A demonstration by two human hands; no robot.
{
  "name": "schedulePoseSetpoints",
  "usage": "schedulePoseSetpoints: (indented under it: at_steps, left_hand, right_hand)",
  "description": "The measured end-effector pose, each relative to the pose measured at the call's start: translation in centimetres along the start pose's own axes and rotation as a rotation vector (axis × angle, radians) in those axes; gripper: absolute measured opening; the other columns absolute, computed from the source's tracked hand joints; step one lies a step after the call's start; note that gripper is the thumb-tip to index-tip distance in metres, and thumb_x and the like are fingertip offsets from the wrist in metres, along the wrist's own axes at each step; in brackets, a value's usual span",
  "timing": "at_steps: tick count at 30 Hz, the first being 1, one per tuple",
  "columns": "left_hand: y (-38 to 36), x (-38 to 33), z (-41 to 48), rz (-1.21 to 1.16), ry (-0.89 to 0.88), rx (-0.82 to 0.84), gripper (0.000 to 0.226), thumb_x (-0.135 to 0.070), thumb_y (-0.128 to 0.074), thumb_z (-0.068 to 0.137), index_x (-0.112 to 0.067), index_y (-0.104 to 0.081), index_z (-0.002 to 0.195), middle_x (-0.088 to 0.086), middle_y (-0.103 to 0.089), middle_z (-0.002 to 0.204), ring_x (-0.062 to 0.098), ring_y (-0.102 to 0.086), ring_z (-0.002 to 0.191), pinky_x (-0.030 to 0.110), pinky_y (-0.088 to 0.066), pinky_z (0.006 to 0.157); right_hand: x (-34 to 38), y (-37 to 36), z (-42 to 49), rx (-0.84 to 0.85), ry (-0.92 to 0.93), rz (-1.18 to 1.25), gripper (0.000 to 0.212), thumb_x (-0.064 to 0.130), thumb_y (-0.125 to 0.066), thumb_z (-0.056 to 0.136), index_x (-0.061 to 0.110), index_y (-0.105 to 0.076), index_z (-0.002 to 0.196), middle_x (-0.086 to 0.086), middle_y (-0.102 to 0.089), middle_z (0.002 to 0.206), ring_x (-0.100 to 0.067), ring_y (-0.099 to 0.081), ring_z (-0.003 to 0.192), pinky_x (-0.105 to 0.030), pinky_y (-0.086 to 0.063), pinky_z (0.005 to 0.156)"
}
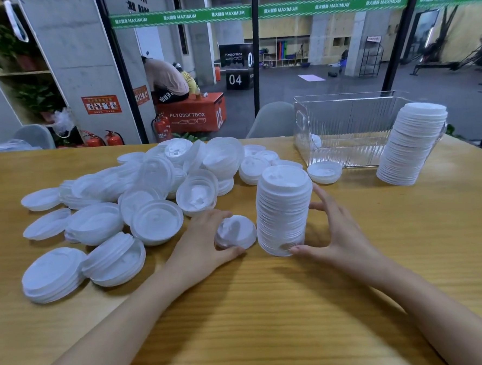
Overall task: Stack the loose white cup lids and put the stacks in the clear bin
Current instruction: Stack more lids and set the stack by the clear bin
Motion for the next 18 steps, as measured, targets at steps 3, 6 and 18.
schedulePoseSetpoints:
  at_steps: [3,6,18]
  left_hand:
    - [0.0,0.2,0.1,-0.025,0.019,-0.038,0.062,-0.043,-0.079,0.078,-0.029,-0.053,0.133,-0.011,-0.052,0.133,0.005,-0.043,0.123,0.020,-0.031,0.100]
    - [1.8,-0.6,0.3,-0.149,-0.012,-0.223,0.050,-0.047,-0.075,0.079,-0.031,-0.056,0.122,-0.013,-0.054,0.122,-0.003,-0.049,0.102,0.020,-0.039,0.092]
    - [4.4,-10.1,3.7,-0.317,-0.242,-0.211,0.052,-0.062,-0.068,0.073,-0.035,-0.062,0.117,-0.024,-0.056,0.119,0.006,-0.044,0.120,0.007,-0.030,0.094]
  right_hand:
    - [-0.1,0.0,0.0,-0.015,0.015,0.024,0.127,0.080,-0.065,0.053,0.036,-0.005,0.156,0.018,-0.045,0.141,-0.013,-0.031,0.134,-0.032,-0.025,0.111]
    - [0.1,0.2,-0.1,-0.044,0.039,0.048,0.125,0.078,-0.066,0.054,0.037,-0.006,0.155,0.017,-0.043,0.142,-0.009,-0.030,0.133,-0.027,-0.024,0.106]
    - [2.7,2.0,-0.7,-0.236,0.193,0.131,0.092,0.078,-0.057,0.075,0.034,-0.021,0.148,0.006,-0.042,0.146,-0.008,-0.030,0.140,-0.005,-0.015,0.108]
Point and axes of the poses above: each hand's wrist, its own z-axis towards the middle knuckle, its own y-axis out of the back of the hand, x = y × z, the point moved 6 cm from there along z, towards the middle knuckle
